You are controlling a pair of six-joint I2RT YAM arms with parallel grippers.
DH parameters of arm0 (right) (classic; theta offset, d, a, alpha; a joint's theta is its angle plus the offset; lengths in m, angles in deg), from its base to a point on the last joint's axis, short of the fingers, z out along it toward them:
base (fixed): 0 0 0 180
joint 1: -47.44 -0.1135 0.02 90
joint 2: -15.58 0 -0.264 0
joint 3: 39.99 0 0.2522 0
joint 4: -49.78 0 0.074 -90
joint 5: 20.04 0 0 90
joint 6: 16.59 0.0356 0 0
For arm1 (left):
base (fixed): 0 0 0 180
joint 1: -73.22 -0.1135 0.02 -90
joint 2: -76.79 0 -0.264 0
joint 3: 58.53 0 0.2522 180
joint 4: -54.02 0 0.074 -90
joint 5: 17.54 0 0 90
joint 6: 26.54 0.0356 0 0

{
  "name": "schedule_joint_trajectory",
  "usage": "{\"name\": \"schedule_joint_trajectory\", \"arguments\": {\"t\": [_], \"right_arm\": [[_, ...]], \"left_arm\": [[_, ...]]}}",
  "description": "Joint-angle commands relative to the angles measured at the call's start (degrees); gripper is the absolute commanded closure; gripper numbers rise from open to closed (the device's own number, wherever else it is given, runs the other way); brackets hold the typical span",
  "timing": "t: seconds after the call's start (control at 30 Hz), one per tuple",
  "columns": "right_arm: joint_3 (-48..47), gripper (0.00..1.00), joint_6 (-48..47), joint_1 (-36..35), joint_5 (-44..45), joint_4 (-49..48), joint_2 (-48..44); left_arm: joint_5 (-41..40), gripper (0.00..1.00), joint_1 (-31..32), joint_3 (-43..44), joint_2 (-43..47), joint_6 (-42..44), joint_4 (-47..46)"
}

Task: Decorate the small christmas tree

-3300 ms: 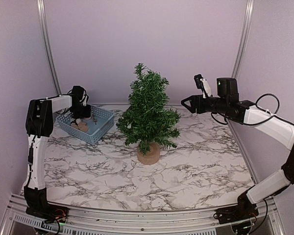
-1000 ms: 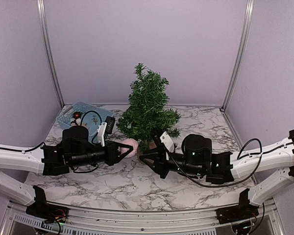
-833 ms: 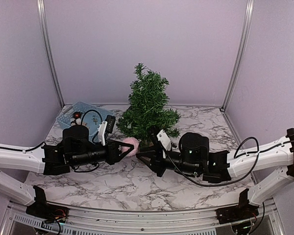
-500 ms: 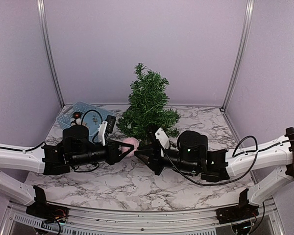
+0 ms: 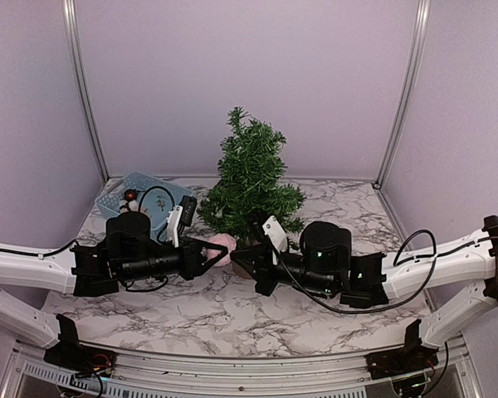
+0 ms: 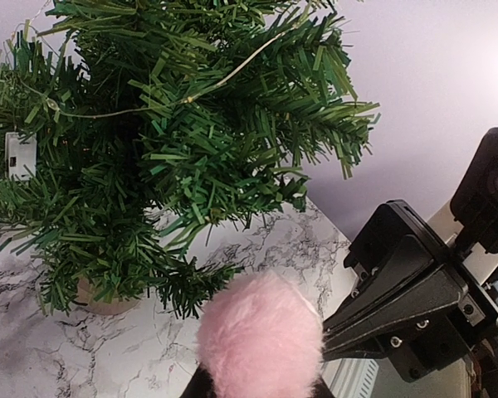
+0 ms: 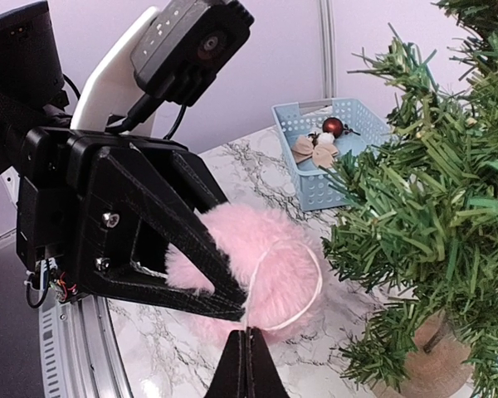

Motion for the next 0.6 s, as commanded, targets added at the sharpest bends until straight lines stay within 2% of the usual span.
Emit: {"name": "schedule_joint_trajectory", "arguments": {"t": [0.0,0.33,0.57], "right_arm": [[-1.89,1.0,-0.7,-0.44,1.66,1.74,-1.44],[2.32,1.0,0.5,-0.41,5.12,5.72,-8.28],[3.66,1.0,0.59,-0.19,10.66,10.49,-11.04]], "left_arm": [[-0.66,0.89,0.34,-0.08,0.59,0.54,-2.78],[-2.72,0.9,0.34,-3.36,-0.1,1.39,-2.71],[0.52,0.9,0.34,-2.96,-0.8,8.07,1.71]]}}
